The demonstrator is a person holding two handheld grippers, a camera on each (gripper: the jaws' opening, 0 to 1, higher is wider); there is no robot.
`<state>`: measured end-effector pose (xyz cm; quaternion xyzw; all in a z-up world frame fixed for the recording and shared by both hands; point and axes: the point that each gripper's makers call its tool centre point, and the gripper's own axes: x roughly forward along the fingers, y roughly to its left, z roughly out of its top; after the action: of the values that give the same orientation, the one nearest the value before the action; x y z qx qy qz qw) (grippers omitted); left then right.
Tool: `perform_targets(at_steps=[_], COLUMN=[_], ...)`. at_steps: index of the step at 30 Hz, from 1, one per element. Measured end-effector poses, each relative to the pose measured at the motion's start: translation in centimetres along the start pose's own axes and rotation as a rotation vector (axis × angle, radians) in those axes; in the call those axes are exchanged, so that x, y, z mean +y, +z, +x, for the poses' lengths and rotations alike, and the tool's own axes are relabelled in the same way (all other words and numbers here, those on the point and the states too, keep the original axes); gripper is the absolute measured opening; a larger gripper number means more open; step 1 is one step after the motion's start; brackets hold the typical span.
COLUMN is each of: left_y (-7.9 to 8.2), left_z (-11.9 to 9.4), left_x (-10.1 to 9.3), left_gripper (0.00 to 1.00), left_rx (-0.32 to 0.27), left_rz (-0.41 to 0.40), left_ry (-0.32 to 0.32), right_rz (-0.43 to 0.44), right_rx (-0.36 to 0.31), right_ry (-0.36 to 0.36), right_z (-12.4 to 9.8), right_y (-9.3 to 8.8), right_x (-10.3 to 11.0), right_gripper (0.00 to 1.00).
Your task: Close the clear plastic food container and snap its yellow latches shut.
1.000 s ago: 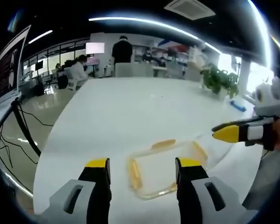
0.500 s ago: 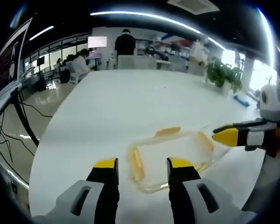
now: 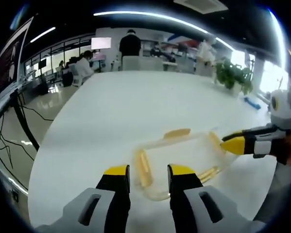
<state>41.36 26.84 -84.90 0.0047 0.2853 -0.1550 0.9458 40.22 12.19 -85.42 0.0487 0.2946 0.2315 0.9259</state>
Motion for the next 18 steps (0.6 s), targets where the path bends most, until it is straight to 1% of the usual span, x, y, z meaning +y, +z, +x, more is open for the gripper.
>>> perform_targets(at_steps=[6,11,13,18], left_y=[-0.33,-0.5,-0.64,-0.85], left_z=[0.51,0.8,0.9,0.97], left_x=[-0.65,-0.56,-0.34,-0.21], left_gripper=[0.28,0.27,0.27,0.2], left_rx=[0.012,0.019,0.024,0.022], left_rz=[0.027,0.04,0.044,0.043], left_ry=[-0.031,-0.027,-0.014,-0.016], right_rz=[0.006,-0.011,-0.024,-0.034], right_rx=[0.007,0.0,0.004,0.007], right_ry=[-0.008,-0.003,-0.004,-0.005], right_z=[0.37,0.62,0.72,0.72], right_y=[-0.45,-0.37,-0.46,-0.52], right_x=[-0.27,-0.27,-0.29,-0.29], right_gripper=[0.15,0.1,0.08,0.07])
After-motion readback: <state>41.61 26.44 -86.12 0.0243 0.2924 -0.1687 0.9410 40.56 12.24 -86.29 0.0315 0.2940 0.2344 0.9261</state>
